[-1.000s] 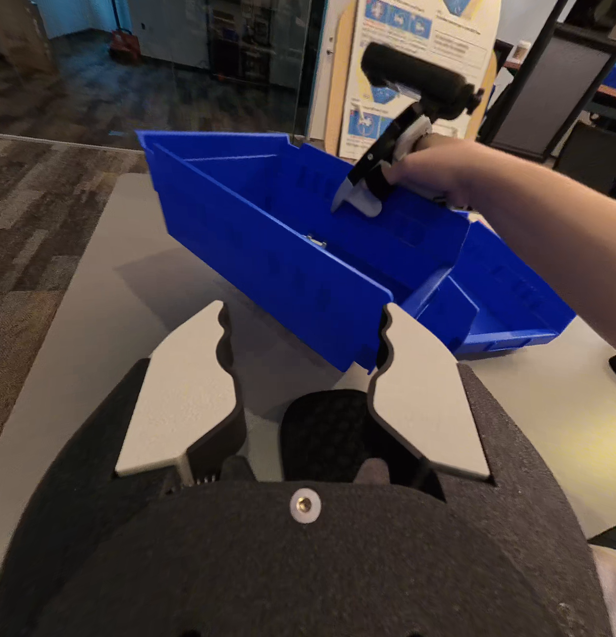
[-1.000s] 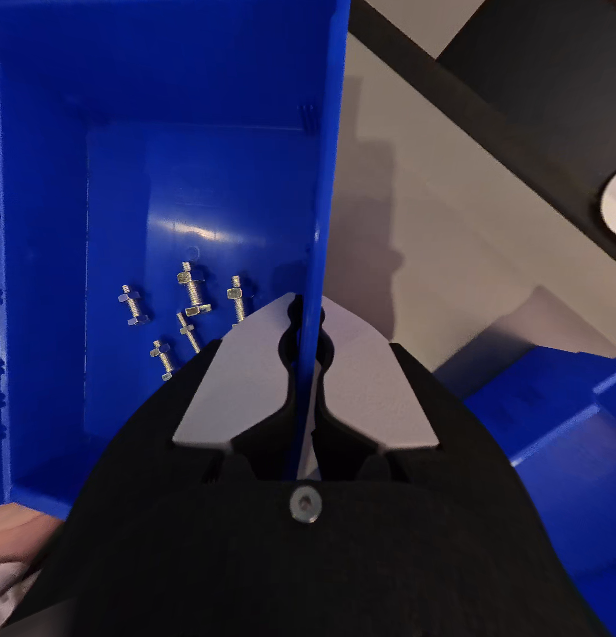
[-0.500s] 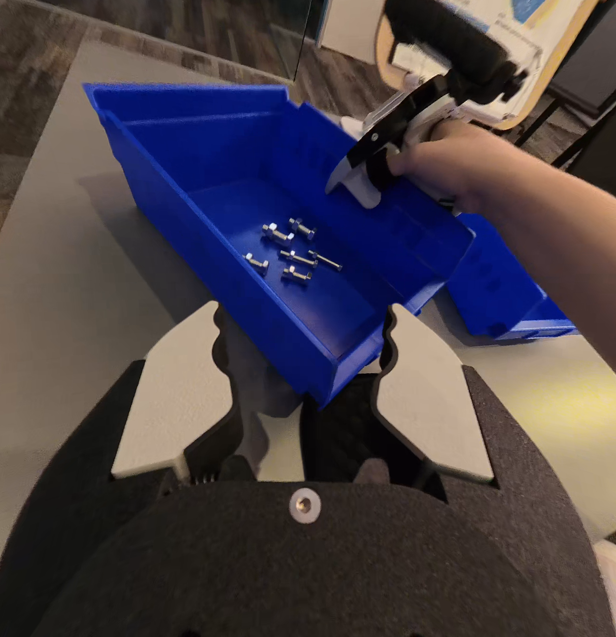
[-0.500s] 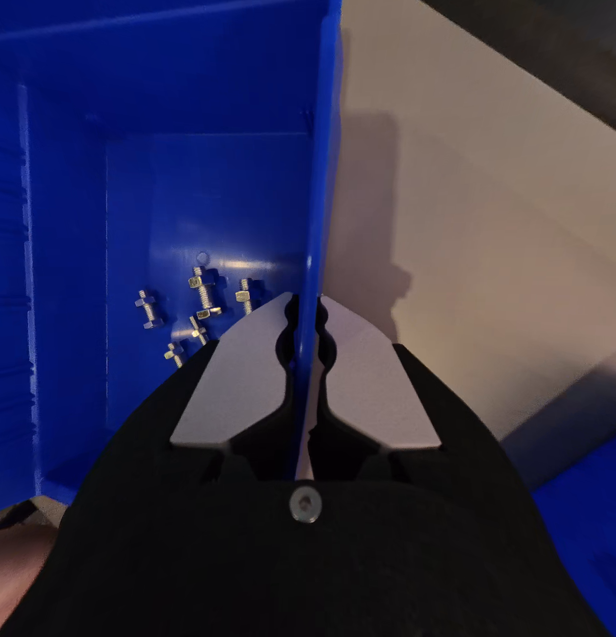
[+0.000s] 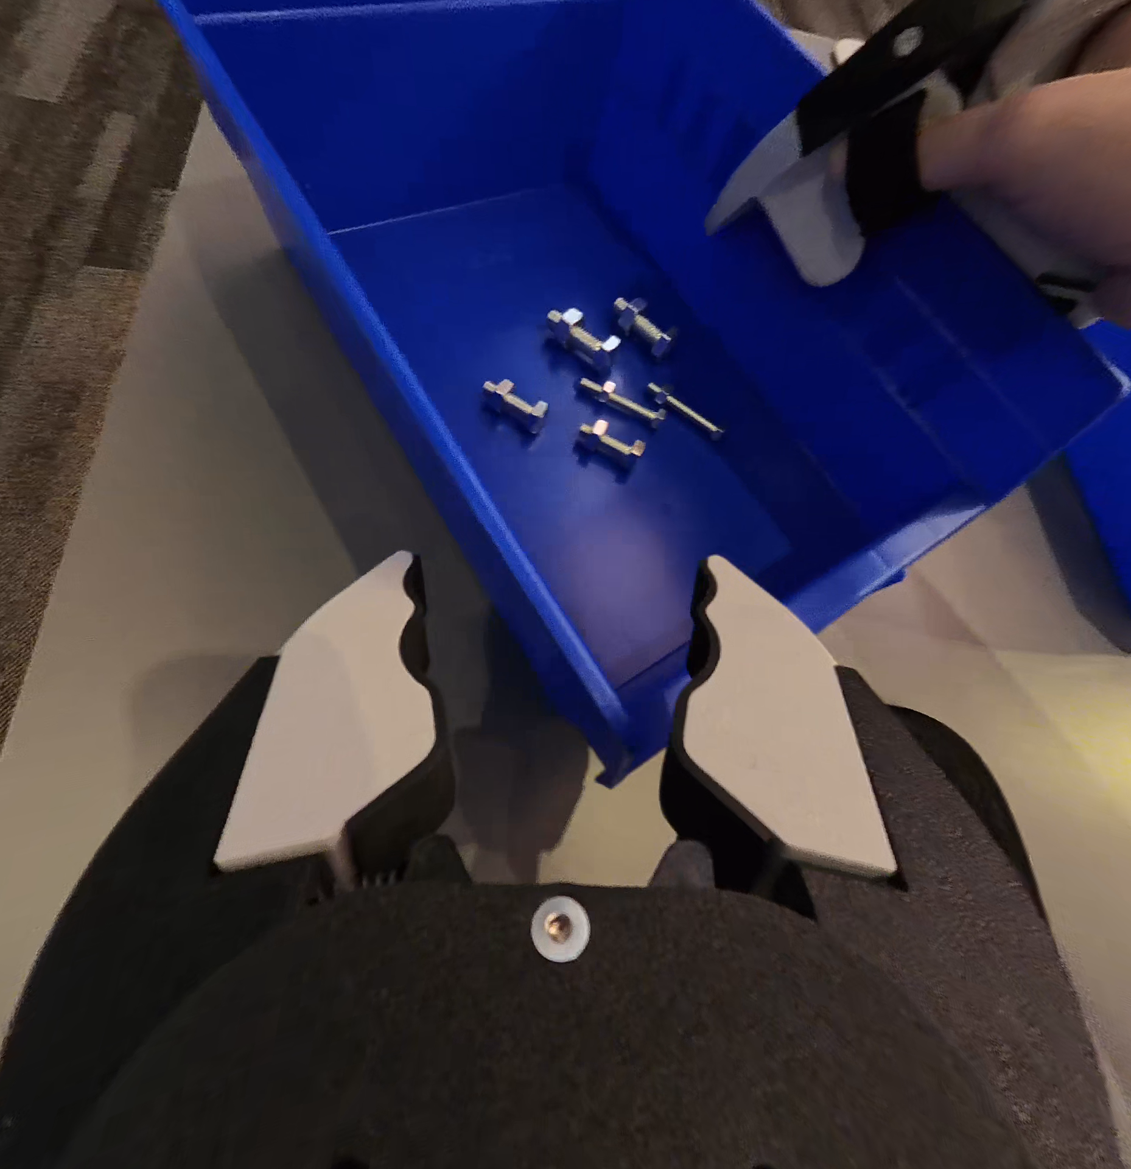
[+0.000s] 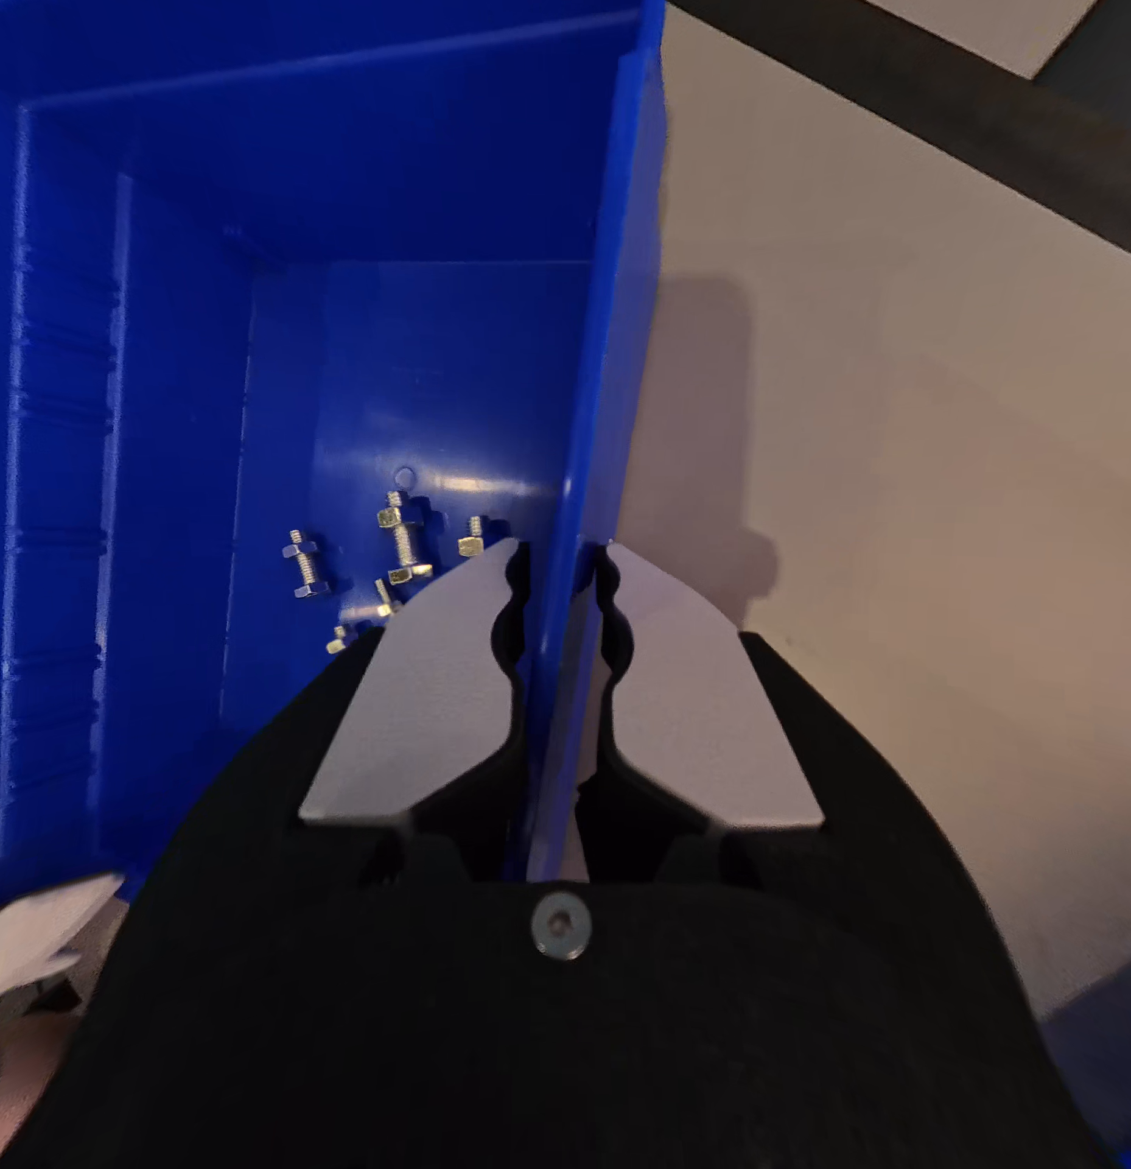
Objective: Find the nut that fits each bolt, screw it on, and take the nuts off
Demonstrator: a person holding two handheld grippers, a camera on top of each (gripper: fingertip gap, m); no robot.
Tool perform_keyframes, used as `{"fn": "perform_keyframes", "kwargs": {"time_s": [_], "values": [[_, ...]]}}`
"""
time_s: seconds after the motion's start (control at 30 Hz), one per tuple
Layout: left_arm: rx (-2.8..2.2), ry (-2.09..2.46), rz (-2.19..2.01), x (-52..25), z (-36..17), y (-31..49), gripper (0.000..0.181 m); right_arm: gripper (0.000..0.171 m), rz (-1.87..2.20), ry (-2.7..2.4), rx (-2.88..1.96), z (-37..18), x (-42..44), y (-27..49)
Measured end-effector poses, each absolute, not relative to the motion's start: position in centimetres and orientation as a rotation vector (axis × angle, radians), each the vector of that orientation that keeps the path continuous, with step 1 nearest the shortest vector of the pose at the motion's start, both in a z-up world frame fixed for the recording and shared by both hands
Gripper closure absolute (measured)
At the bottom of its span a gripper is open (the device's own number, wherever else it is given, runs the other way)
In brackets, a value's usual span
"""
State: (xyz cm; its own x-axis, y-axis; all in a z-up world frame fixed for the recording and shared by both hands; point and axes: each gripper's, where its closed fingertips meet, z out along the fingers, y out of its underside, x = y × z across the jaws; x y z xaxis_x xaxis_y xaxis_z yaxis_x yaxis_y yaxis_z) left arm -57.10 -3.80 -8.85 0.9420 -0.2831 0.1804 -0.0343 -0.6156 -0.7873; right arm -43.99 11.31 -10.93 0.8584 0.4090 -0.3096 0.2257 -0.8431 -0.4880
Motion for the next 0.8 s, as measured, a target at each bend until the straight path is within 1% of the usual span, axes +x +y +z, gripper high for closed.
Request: {"fn": "perform_keyframes", "kwargs": {"time_s": [0.2, 0.27, 0.4, 0.47, 0.6, 0.7, 0.77, 0.8], "values": [[-2.217, 0.213, -0.352, -57.7, -9.1, -3.3, 0.102, 0.15, 0.648, -0.474, -2.432, -7.9, -43.1, 12.4], [-2.218, 0.215, -0.333, -57.9, -9.1, -3.2, 0.101, 0.142, 0.61, -0.527, -2.395, -6.9, -42.5, 12.6], [-2.214, 0.201, -0.282, -58.9, -9.0, -2.6, 0.102, 0.137, 0.513, -0.639, -2.307, -4.5, -41.6, 12.4], [-2.21, 0.191, -0.233, -60.1, -8.9, -2.1, 0.105, 0.131, 0.436, -0.7, -2.251, -3.2, -40.8, 12.3], [-2.233, 0.196, -0.128, -62.9, -8.9, -1.1, 0.121, 0.13, 0.348, -0.798, -2.164, -0.8, -39.0, 11.1], [-2.252, 0.218, -0.083, -64.5, -9.0, -0.4, 0.148, 0.132, 0.329, -0.852, -2.109, 0.6, -37.2, 9.6], [-2.258, 0.233, -0.08, -65.1, -9.1, 0.2, 0.169, 0.132, 0.299, -0.877, -2.079, 1.2, -35.6, 8.5], [-2.263, 0.239, -0.084, -65.3, -9.2, 0.4, 0.174, 0.132, 0.293, -0.888, -2.067, 1.4, -34.7, 7.9]]}}
